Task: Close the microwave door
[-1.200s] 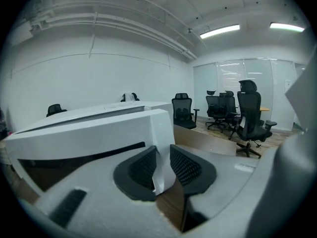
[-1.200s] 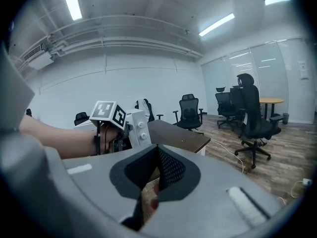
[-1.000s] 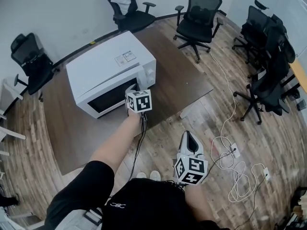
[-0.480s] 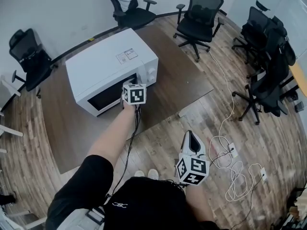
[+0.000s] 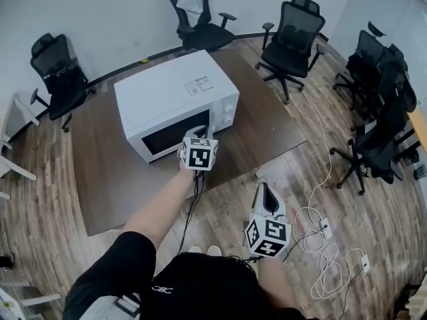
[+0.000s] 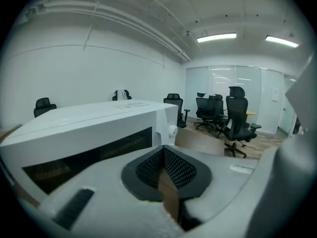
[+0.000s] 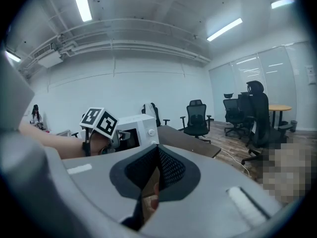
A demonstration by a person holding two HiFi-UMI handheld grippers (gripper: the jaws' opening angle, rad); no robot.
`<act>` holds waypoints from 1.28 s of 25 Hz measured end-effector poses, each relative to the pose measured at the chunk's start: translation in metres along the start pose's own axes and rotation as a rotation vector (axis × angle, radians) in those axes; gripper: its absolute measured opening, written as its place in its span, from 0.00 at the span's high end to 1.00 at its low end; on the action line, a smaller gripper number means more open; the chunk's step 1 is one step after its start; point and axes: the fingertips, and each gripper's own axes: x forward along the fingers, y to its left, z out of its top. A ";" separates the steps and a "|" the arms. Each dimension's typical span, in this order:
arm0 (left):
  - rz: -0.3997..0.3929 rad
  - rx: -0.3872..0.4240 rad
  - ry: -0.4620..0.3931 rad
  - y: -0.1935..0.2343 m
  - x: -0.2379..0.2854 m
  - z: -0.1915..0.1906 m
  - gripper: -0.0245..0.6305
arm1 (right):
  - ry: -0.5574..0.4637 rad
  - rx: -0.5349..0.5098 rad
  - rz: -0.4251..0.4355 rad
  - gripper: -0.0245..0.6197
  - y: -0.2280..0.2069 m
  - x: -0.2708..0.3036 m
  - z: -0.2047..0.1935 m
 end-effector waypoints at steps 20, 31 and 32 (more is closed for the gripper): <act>0.059 -0.046 -0.201 0.014 -0.252 0.004 0.95 | -0.129 -0.186 0.314 0.95 0.173 0.016 0.042; 0.090 -0.073 -0.207 0.036 -0.288 -0.006 0.95 | -0.119 -0.195 0.324 0.95 0.194 -0.001 0.034; 0.091 -0.076 -0.202 0.036 -0.290 -0.009 0.95 | -0.118 -0.195 0.322 0.95 0.194 -0.003 0.033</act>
